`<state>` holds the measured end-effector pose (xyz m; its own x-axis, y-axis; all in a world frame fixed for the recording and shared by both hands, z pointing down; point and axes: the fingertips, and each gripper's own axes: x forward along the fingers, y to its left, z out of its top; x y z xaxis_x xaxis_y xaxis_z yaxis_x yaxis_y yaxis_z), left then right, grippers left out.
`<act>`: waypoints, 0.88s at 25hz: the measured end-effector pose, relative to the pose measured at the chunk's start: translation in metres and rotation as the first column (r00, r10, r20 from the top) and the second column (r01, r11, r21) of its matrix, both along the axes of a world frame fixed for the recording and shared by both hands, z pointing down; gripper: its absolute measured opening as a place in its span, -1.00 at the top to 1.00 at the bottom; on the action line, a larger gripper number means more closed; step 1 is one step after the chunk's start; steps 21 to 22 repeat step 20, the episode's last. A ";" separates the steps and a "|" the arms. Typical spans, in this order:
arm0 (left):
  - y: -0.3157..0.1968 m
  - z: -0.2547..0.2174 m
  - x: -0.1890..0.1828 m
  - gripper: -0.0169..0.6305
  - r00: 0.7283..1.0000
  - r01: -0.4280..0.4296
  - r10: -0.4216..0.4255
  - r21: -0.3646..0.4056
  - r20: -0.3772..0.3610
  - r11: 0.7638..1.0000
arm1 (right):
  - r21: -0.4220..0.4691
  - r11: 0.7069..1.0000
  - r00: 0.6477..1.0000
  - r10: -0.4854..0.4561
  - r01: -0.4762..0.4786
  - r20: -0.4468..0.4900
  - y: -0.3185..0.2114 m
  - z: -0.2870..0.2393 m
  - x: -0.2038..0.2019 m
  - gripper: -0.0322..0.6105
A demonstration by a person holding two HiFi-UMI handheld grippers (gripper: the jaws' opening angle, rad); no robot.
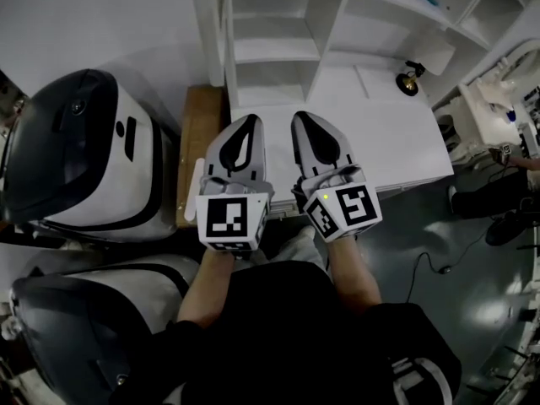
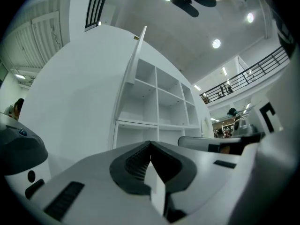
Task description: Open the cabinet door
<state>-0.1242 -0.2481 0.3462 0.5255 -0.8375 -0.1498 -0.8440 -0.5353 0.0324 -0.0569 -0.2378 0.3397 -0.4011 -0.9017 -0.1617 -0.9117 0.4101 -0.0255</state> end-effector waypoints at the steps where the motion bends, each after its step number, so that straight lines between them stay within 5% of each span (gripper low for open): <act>1: 0.000 0.003 0.002 0.91 1.000 -0.008 0.008 -0.008 0.000 1.000 | -0.011 1.000 1.000 0.014 -0.014 -0.007 0.000 0.005 0.003 0.84; 22: -0.022 0.050 0.035 0.91 0.997 -0.070 0.072 -0.106 0.018 0.992 | -0.167 0.970 0.984 0.176 -0.180 -0.038 -0.015 0.073 0.047 0.84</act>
